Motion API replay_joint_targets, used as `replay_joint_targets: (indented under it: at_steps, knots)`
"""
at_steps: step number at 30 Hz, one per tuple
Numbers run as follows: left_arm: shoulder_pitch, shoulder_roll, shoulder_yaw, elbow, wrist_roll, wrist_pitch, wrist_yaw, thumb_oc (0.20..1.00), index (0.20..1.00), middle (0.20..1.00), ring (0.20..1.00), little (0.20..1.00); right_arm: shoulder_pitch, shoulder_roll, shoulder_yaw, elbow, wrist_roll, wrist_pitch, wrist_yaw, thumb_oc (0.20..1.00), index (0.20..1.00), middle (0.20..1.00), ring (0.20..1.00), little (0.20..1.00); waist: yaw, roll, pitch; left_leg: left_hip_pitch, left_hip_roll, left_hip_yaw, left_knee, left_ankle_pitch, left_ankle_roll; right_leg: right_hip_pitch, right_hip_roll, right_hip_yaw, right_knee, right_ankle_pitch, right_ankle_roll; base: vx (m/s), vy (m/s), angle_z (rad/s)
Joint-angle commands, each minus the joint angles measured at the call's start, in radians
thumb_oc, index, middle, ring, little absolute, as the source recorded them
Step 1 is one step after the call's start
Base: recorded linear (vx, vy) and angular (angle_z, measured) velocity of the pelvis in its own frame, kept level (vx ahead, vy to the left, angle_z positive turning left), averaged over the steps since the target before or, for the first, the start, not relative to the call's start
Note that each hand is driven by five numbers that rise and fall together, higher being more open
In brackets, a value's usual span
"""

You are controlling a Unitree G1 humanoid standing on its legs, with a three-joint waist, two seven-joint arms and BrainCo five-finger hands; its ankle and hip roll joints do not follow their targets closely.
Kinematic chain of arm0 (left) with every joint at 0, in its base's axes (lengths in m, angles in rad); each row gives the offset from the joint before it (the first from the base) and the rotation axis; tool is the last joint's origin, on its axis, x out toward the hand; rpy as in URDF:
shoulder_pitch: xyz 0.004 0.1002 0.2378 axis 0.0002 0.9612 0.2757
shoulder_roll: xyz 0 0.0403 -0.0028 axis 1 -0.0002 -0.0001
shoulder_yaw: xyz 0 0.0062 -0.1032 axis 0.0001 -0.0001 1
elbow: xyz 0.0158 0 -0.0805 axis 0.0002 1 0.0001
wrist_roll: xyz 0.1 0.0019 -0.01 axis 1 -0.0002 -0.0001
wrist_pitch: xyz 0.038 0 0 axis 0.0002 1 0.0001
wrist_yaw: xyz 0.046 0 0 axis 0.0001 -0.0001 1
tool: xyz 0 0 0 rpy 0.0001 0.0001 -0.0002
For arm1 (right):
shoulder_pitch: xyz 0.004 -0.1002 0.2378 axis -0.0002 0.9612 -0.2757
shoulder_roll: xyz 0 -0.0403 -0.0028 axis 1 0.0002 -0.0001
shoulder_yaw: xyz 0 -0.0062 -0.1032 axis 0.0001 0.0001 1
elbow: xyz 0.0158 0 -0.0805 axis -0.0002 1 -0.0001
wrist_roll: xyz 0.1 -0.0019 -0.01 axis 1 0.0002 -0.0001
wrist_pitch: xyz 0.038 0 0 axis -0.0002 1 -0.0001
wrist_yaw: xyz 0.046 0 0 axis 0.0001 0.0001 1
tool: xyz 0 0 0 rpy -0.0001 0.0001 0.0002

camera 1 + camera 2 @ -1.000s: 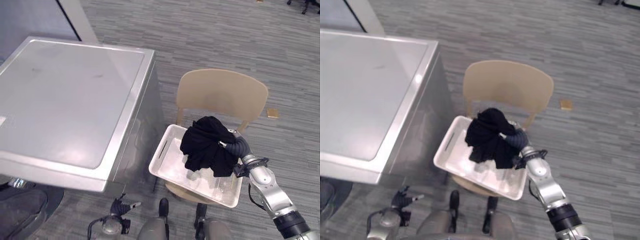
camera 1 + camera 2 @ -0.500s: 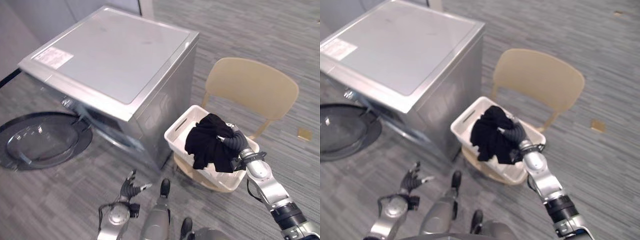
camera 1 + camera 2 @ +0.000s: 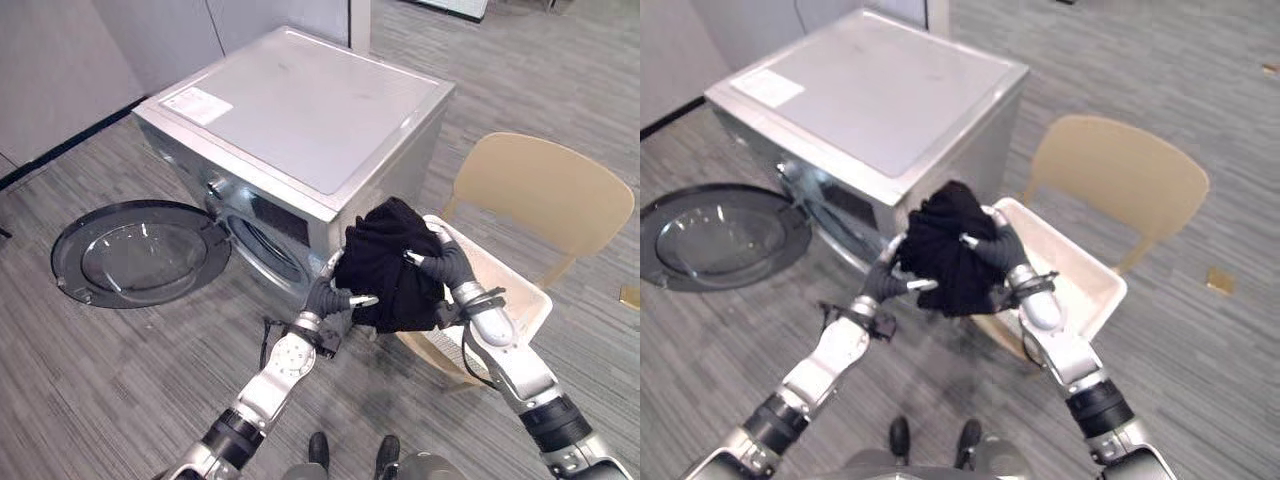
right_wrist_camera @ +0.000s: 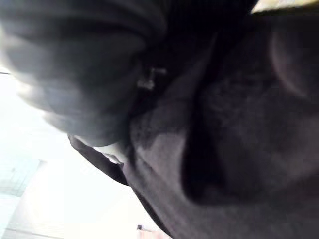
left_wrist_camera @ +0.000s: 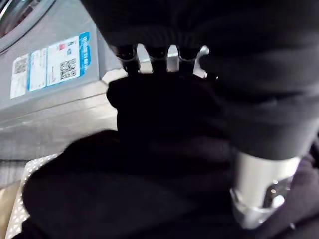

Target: Grab the laundry basket,head to the washer,open it,put in the laundry and shut it.

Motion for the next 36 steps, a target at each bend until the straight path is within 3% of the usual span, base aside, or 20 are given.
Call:
replay_joint_targets:
  at_steps: [1, 4, 5, 6, 7, 8, 9, 10, 18, 20, 26, 31, 36]
  knots:
    - [-0.078, -0.016, -0.055, 0.021, 0.067, -0.043, 0.04, 1.0, 1.0, 1.0, 1.0, 1.0, -0.072, 0.084, 0.039, 0.007, 0.084, -0.067, -0.037, 0.2, 0.2, 0.2, 0.2, 0.2, 0.014, -0.048, -0.093, -0.002, -0.015, 0.009, -0.008, -0.075, -0.018, 0.025, -0.043, 0.078, -0.081, -0.015, 0.134, -0.07, 0.111, 0.14]
    - [-0.144, -0.043, -0.09, 0.051, 0.074, -0.042, 0.071, 1.0, 1.0, 1.0, 1.0, 1.0, -0.083, 0.141, 0.086, 0.054, 0.156, -0.06, -0.037, 0.2, 0.2, 0.2, 0.2, 0.2, 0.012, -0.051, -0.094, 0.004, -0.02, 0.017, -0.008, -0.076, -0.011, 0.022, -0.051, 0.088, -0.072, -0.009, 0.142, -0.03, 0.054, 0.1]
    - [-0.158, -0.049, -0.094, 0.059, 0.068, -0.041, 0.082, 0.583, 0.583, 0.583, 0.583, 0.583, -0.08, 0.153, 0.104, 0.068, 0.178, -0.057, -0.035, 0.2, 0.2, 0.2, 0.2, 0.2, 0.012, -0.051, -0.094, 0.005, -0.021, 0.021, -0.008, -0.076, -0.009, 0.021, -0.054, 0.09, -0.069, -0.006, 0.144, -0.03, 0.056, 0.01]
    - [-0.159, -0.049, -0.094, 0.06, 0.068, -0.042, 0.082, 0.46, 0.46, 0.46, 0.46, 0.46, -0.081, 0.153, 0.104, 0.069, 0.179, -0.058, -0.035, 0.2, 0.2, 0.2, 0.2, 0.2, 0.012, -0.051, -0.094, 0.005, -0.021, 0.021, -0.008, -0.076, -0.008, 0.021, -0.054, 0.091, -0.069, -0.006, 0.144, -0.02, 0.033, -0.08]
    - [-0.171, -0.057, -0.095, 0.07, 0.058, -0.042, 0.098, 0.2, 0.2, 0.2, 0.2, 0.2, -0.063, 0.172, 0.125, 0.084, 0.221, -0.051, -0.029, 0.291, 0.291, 0.291, 0.291, 0.291, 0.01, -0.05, -0.094, 0.007, -0.023, 0.029, -0.008, -0.076, -0.006, 0.019, -0.058, 0.095, -0.066, -0.003, 0.149, -0.02, 0.022, -0.13]
    - [-0.168, -0.058, -0.09, 0.077, 0.045, -0.043, 0.106, 0.2, 0.2, 0.2, 0.2, 0.2, -0.054, 0.177, 0.136, 0.093, 0.237, -0.05, -0.022, 0.291, 0.291, 0.291, 0.291, 0.291, 0.009, -0.048, -0.091, 0.007, -0.023, 0.032, -0.008, -0.076, -0.005, 0.017, -0.06, 0.098, -0.064, -0.001, 0.151, -0.02, 0.018, -0.17]
    - [-0.164, -0.056, -0.084, 0.077, 0.027, -0.044, 0.109, 0.2, 0.2, 0.2, 0.2, 0.2, -0.046, 0.177, 0.143, 0.09, 0.247, -0.042, -0.018, 0.915, 0.915, 0.915, 0.915, 0.915, 0.01, -0.046, -0.087, 0.004, -0.024, 0.034, -0.008, -0.074, -0.005, 0.011, -0.061, 0.103, -0.06, 0.0, 0.152, -0.05, 0.002, -0.15]
    - [-0.163, -0.049, -0.072, 0.069, 0.014, -0.044, 0.115, 0.2, 0.2, 0.2, 0.2, 0.2, -0.037, 0.172, 0.151, 0.08, 0.251, -0.039, -0.015, 1.0, 1.0, 1.0, 1.0, 1.0, 0.009, -0.042, -0.077, -0.002, -0.022, 0.038, -0.008, -0.069, -0.005, -0.003, -0.063, 0.106, -0.052, 0.001, 0.154, -0.06, 0.001, -0.14]
    - [-0.045, 0.004, 0.026, 0.059, 0.011, -0.037, 0.103, 0.2, 0.2, 0.2, 0.2, 0.2, 0.006, 0.076, 0.121, 0.057, 0.108, -0.011, 0.016, 1.0, 1.0, 1.0, 1.0, 1.0, 0.012, -0.035, -0.08, -0.013, -0.022, 0.054, -0.008, -0.057, -0.003, 0.0, -0.062, 0.13, -0.068, 0.011, 0.155, 0.0, -0.011, -0.11]
    - [0.04, 0.037, 0.097, 0.043, 0.021, -0.041, 0.087, 0.2, 0.2, 0.2, 0.2, 0.2, 0.071, -0.005, 0.048, 0.017, -0.013, -0.015, 0.022, 1.0, 1.0, 1.0, 1.0, 1.0, 0.011, -0.036, -0.085, -0.008, -0.021, 0.05, -0.008, -0.054, -0.004, 0.017, -0.059, 0.13, -0.081, 0.009, 0.152, 0.03, -0.027, 0.0]
    - [0.213, 0.093, 0.238, 0.027, 0.007, -0.042, 0.023, 0.2, 0.2, 0.2, 0.2, 0.2, 0.262, -0.11, -0.086, 0.005, -0.102, -0.016, 0.075, 1.0, 1.0, 1.0, 1.0, 1.0, 0.013, -0.029, -0.073, -0.006, -0.019, 0.044, -0.008, -0.05, -0.006, 0.019, -0.056, 0.122, -0.076, 0.001, 0.151, 0.02, -0.027, 0.04]
    - [0.345, 0.133, 0.362, 0.149, 0.031, -0.039, -0.028, 0.2, 0.2, 0.2, 0.2, 0.2, 0.398, -0.198, -0.168, 0.181, -0.231, -0.015, 0.113, 1.0, 1.0, 1.0, 1.0, 1.0, 0.02, -0.027, -0.077, -0.006, -0.015, 0.038, -0.008, -0.04, -0.014, 0.042, -0.052, 0.108, -0.093, -0.003, 0.146, 0.02, -0.051, 0.06]
    - [0.457, 0.079, 0.492, 0.297, -0.024, -0.008, -0.041, 0.2, 0.2, 0.2, 0.2, 0.2, 0.419, -0.13, -0.195, 0.453, -0.307, -0.003, 0.093, 1.0, 1.0, 1.0, 1.0, 1.0, 0.045, -0.026, -0.039, -0.02, -0.011, 0.009, 0.035, -0.035, -0.012, 0.055, -0.045, 0.095, -0.096, -0.021, 0.131, -0.02, -0.062, 0.07]
